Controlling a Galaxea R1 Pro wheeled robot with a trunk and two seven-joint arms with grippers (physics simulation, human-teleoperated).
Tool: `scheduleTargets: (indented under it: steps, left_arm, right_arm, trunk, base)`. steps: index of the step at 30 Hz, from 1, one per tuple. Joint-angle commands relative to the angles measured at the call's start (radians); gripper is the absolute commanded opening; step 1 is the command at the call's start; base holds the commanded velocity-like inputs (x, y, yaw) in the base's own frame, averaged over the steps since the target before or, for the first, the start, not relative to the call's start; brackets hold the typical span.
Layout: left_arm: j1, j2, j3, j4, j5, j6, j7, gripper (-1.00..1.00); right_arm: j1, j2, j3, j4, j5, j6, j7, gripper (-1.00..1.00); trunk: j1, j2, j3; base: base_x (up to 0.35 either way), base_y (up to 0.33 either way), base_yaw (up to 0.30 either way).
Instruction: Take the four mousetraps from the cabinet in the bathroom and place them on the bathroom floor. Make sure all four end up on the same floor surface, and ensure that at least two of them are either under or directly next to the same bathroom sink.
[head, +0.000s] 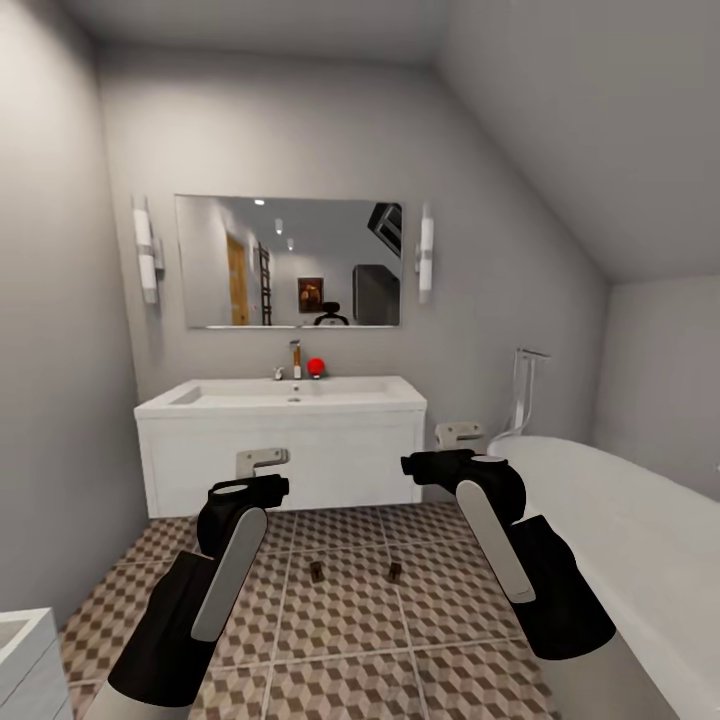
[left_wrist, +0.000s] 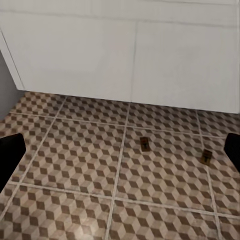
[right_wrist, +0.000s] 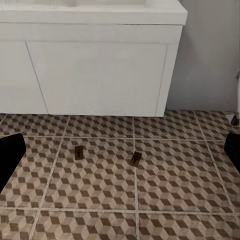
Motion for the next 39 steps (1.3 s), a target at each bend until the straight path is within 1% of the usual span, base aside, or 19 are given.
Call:
scheduleTargets:
  steps: [1,11,39]
  left_arm:
    - [-0.001,0.0,-0.001,-0.001,0.01,0.002,0.01,1.0]
    - [-0.001,0.0,-0.002,-0.001,0.01,0.002,0.011,1.0]
    - [-0.001,0.0,-0.002,-0.001,0.01,0.002,0.011,1.0]
  right_arm:
    - [-0.001,0.0,0.001,-0.001,-0.01,0.002,-0.01,1.0]
    - [-0.001,0.0,0.002,-0.001,-0.01,0.002,-0.01,1.0]
    - [-0.001,0.001,0.002,-0.001,-0.01,0.002,-0.01,1.0]
  trunk:
    - [-0.004,0.007,0.002]
    - [-0.042,0.077,0.033]
    - [-0.15,0.273,0.121]
  base:
    - [0.0,0.0,-0.129]
    - [0.0,0.0,-0.21]
    - [0.0,0.0,-0.269]
